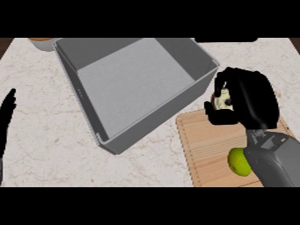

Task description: Pick the cupcake from the cutting board and place it in the cardboard box

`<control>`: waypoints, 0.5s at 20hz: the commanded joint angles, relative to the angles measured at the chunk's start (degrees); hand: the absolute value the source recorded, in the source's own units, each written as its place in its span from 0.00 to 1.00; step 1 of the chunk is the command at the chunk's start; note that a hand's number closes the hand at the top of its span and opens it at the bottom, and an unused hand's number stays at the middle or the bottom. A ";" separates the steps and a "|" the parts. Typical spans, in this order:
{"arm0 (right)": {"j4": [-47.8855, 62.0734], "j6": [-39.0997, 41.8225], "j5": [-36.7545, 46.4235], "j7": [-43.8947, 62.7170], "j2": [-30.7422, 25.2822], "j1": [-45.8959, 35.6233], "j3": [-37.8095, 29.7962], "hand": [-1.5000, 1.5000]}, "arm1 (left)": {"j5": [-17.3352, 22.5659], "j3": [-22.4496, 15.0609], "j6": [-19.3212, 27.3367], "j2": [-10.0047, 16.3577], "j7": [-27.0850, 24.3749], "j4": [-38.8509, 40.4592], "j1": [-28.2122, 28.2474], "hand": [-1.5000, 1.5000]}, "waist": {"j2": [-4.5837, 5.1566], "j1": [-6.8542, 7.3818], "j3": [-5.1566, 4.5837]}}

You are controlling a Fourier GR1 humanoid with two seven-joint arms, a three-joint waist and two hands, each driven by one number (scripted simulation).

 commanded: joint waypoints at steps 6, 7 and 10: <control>1.35 4.78 -1.19 4.53 11.20 -13.40 0.20 1.00 | -0.89 0.62 -1.50 0.23 -0.90 2.10 -3.01 0.50 | 0.61 1.61 0.08; -0.83 6.90 -2.62 7.06 12.92 -13.86 -0.28 1.00 | -1.73 -0.04 0.64 -2.16 -3.44 3.92 -2.46 0.50 | 0.58 1.40 0.06; 6.63 5.39 -5.17 9.77 16.20 -22.95 -2.64 1.00 | -1.67 0.67 -0.73 -0.63 -2.90 5.73 -4.65 0.50 | 0.68 1.80 0.05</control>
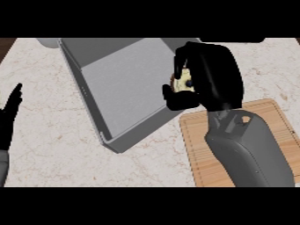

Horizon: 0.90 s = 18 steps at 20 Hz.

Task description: Pick the cupcake from the cutting board and place it in the cardboard box

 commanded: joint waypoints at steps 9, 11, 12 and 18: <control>30.26 -17.79 -14.01 6.96 3.98 -23.02 -1.58 1.00 | -1.61 -0.24 0.05 -1.20 -2.63 2.89 -1.76 0.50 | 0.42 1.46 -0.02; 38.29 -20.38 -15.30 2.03 4.00 -25.93 -4.81 1.00 | -1.96 -0.98 0.04 -1.20 2.10 -2.00 -2.03 0.50 | 0.48 1.93 0.03; 41.19 -20.24 -16.31 1.47 4.00 -29.52 -6.41 1.00 | -2.43 -1.64 0.96 -2.63 2.13 -2.14 -0.52 0.50 | 0.50 2.12 0.02; 59.19 -26.86 -18.72 -5.56 4.01 -34.29 -8.18 1.00 | -0.55 -1.05 -2.66 -0.96 0.47 -4.14 1.29 0.50 | 1.01 3.68 0.00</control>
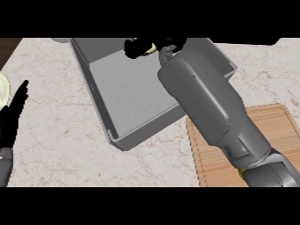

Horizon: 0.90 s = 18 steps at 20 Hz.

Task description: Pick the cupcake from the cutting board and place it in the cardboard box

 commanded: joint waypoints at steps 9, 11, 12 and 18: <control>23.25 -10.39 -10.21 -2.91 0.05 -5.65 -2.05 0.00 | -1.50 -2.85 -0.27 -2.28 0.19 -1.00 -1.81 0.50 | 1.02 3.53 -0.02; 25.59 -10.66 -11.49 -3.83 0.05 -7.80 -3.19 0.00 | -1.95 -2.23 0.60 -2.26 -0.17 1.15 -3.62 0.50 | 1.37 3.45 -0.05; 26.24 -9.92 -12.72 -5.84 0.05 -7.37 -3.18 0.00 | -1.11 -1.23 -0.50 -1.08 0.48 1.16 -4.21 0.50 | 1.07 2.82 -0.02; 27.19 -16.53 -15.20 -13.89 0.05 -7.02 -2.97 0.00 | -1.19 -1.24 -1.02 -0.78 1.08 0.49 -4.07 0.50 | 0.99 3.60 0.02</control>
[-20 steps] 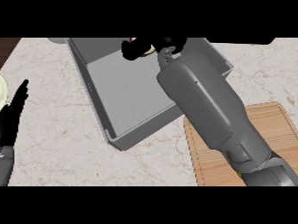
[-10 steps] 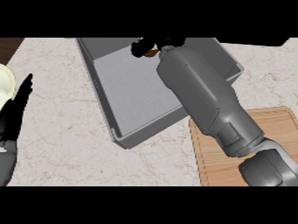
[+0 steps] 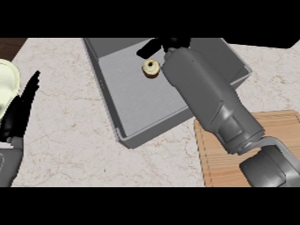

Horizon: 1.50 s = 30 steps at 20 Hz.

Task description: Pick the cupcake from the cutting board and place it in the cardboard box

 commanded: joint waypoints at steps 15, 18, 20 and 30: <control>-5.98 -12.00 -13.74 -25.08 -1.38 5.19 -11.67 0.00 | 1.27 2.93 0.23 0.51 -1.96 -4.88 9.63 0.50 | -1.78 -4.68 0.12; -9.02 -8.18 -15.77 -25.84 -4.90 8.15 -13.31 0.00 | 1.76 5.10 -0.80 2.68 -0.02 -1.78 5.93 0.50 | -2.07 -6.38 0.10; -10.47 -6.82 -15.25 -22.54 -7.07 9.22 -12.77 0.00 | 0.49 3.50 1.21 -0.08 0.82 -4.62 8.96 0.50 | -2.36 -6.67 0.10; -32.84 6.71 -16.84 -19.09 -17.81 30.07 -9.65 0.00 | -0.23 4.91 2.44 -1.00 -2.33 -0.06 7.90 0.50 | -2.70 -8.88 0.04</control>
